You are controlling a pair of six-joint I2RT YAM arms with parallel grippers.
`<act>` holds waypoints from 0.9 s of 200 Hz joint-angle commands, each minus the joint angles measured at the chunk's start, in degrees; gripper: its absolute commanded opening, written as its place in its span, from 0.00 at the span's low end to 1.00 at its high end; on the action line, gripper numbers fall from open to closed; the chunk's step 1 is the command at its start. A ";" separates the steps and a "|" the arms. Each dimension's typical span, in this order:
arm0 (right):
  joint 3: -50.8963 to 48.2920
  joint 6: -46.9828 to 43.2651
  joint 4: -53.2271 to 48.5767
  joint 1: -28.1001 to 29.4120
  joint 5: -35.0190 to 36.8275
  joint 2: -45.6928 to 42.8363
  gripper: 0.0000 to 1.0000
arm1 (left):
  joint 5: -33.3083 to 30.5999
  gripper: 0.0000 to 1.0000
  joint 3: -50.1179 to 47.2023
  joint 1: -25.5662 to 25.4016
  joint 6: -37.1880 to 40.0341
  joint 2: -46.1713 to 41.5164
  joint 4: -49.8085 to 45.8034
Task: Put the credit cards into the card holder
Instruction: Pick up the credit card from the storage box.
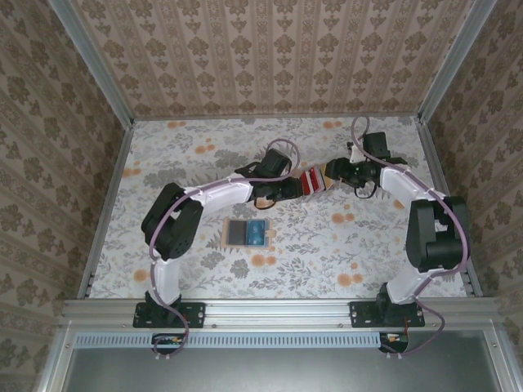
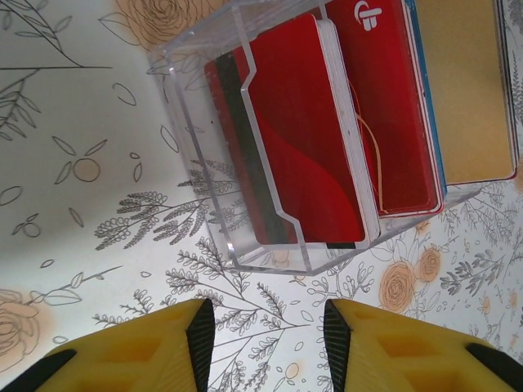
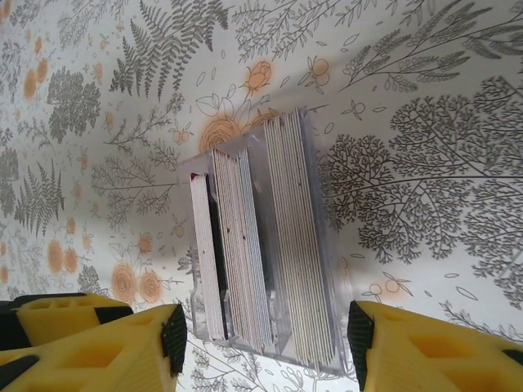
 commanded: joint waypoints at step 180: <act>10.36 -3.82 -8.06 3.75 1.18 9.43 0.59 | 4.39 0.44 2.08 0.50 -0.85 4.35 2.38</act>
